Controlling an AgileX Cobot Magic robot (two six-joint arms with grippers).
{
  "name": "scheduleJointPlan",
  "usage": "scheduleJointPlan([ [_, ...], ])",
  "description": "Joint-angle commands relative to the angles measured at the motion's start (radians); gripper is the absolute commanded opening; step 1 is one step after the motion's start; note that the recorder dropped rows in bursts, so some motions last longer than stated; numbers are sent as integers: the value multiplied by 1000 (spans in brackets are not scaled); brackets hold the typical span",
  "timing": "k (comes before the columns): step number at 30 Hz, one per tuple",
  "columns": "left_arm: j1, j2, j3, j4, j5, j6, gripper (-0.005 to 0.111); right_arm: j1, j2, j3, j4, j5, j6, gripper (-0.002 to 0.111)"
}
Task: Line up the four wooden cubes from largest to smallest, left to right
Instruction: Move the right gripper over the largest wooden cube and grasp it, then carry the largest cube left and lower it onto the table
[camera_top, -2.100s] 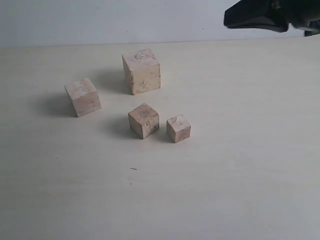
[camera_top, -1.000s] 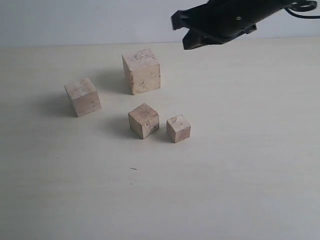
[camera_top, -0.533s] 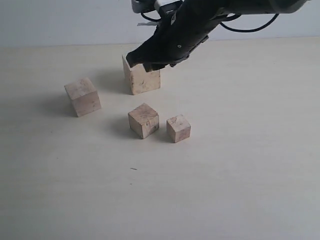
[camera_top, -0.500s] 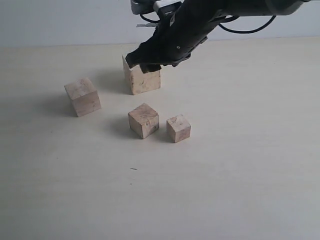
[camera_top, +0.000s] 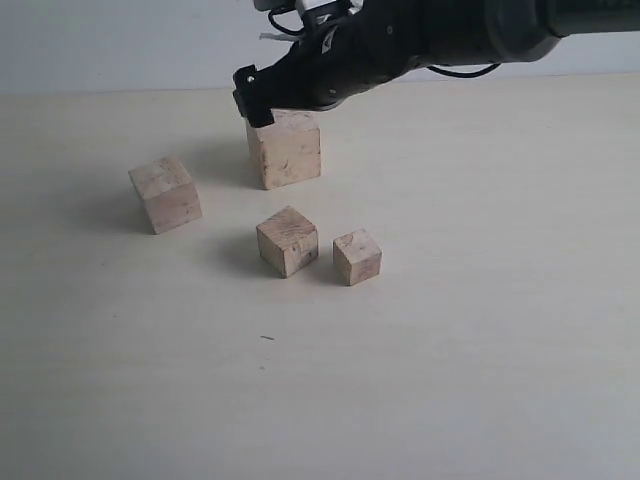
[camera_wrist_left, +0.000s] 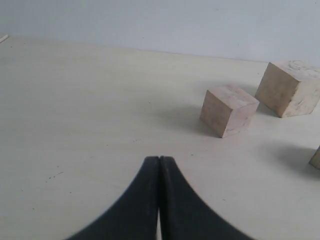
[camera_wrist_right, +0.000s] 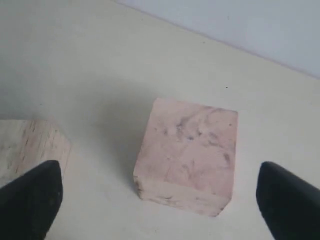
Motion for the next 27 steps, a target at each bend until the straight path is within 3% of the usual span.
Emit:
scheduleJointPlan([
  [1,-6,-6,1,4,-8,-6,0,2,61,-68,-8,-26,2,105],
  [12,-6,-6,1,4,-8,-6,0,2,219,-258,-55,60,9,105],
  [21,-6,-6,1,4,-8,-6,0,2,285,-345,-344,102,278,105],
  [27,-6,-6,1,4,-8,-6,0,2,318,-354,-342,141,323,105],
])
